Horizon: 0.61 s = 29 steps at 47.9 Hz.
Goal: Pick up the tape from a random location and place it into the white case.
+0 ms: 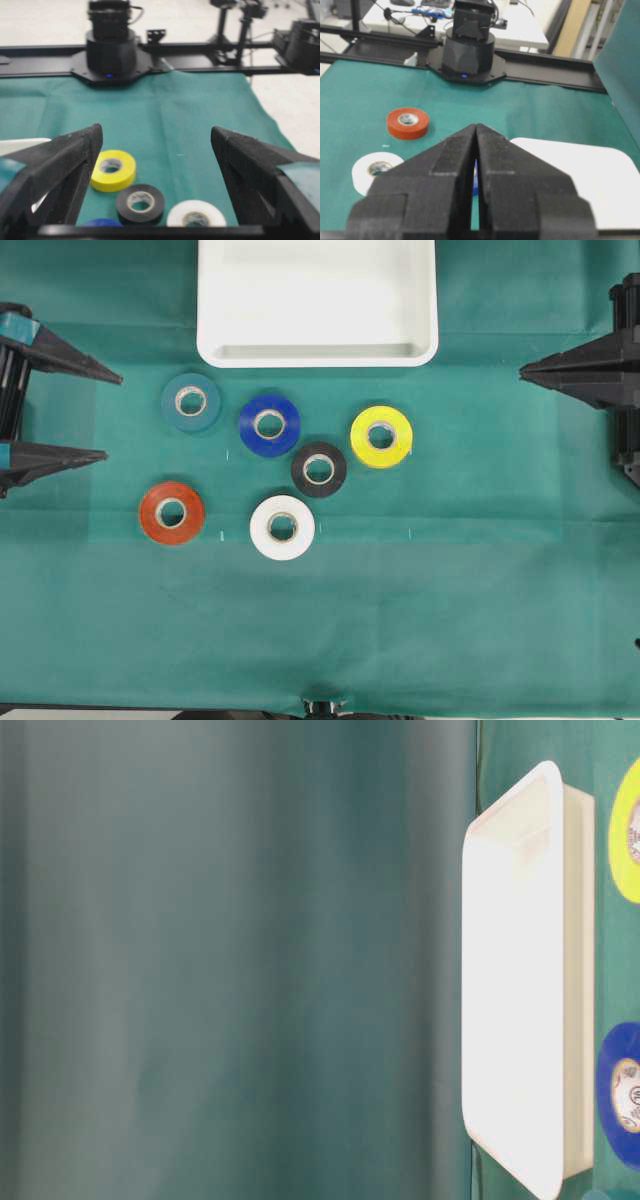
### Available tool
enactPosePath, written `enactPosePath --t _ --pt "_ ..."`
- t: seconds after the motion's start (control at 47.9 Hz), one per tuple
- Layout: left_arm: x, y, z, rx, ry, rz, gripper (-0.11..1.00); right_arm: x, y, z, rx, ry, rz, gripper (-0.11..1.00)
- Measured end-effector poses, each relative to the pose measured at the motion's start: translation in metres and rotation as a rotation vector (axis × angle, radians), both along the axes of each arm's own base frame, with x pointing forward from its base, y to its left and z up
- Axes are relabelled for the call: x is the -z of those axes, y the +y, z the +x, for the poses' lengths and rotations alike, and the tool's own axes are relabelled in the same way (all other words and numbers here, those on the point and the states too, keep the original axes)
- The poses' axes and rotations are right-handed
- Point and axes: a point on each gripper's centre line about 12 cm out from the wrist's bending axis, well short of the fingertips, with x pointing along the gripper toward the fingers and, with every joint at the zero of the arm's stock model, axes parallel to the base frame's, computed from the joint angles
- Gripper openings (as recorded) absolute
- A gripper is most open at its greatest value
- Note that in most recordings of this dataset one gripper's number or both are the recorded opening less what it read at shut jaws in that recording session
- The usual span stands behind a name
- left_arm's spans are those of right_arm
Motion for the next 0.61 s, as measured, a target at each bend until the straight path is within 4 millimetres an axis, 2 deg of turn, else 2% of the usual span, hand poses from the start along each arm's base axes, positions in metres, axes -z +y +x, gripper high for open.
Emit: enactPosePath --t 0.606 --pt "0.0007 -0.0067 -0.0010 0.034 0.006 -0.001 0.98 0.0007 0.0000 0.0000 0.000 0.006 0.000 0.00"
